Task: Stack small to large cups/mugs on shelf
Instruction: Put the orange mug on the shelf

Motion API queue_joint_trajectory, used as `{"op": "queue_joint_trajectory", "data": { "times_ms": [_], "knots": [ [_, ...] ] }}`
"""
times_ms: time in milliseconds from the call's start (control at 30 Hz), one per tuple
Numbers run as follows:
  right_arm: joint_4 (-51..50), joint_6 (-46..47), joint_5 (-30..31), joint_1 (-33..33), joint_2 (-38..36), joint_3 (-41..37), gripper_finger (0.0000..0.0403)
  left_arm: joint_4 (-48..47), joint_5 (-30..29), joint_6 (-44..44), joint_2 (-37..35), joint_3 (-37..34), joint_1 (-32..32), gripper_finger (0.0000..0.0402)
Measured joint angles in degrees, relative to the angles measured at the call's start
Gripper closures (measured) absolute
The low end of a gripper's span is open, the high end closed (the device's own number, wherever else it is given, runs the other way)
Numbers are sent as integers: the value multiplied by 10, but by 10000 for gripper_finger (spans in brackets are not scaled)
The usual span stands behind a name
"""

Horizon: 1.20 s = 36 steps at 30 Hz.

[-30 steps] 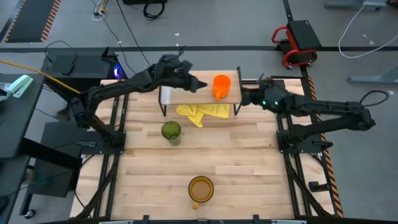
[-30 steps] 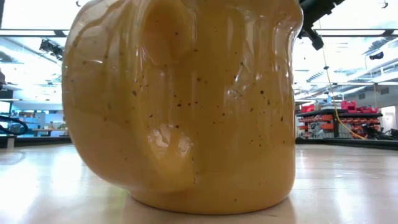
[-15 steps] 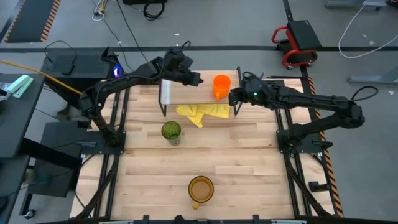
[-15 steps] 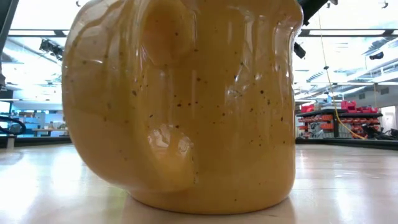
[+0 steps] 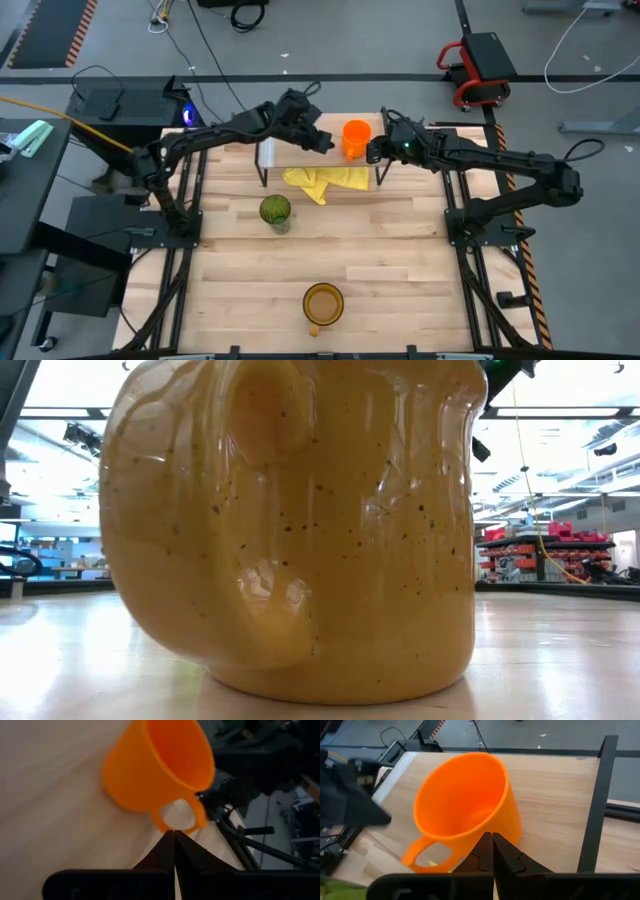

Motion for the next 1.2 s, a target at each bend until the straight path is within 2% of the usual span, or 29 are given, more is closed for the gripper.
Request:
{"op": "queue_joint_trajectory", "data": {
  "times_ms": [233,533,733,1000,1200],
  "knots": [
    [6,-6,-9,-10,13,0,403,24,6,-18,26,0,-23,379],
    [11,-16,-13,-23,21,0,403,79,-3,-50,32,0,-32,394],
    [12,-19,-13,-26,23,0,403,89,-6,-67,41,0,-33,384],
    [12,-21,-13,-31,22,0,403,100,-2,-75,60,0,-43,393],
    [13,-24,-13,-31,23,-1,403,133,0,-83,58,0,-42,381]
  ]
}}
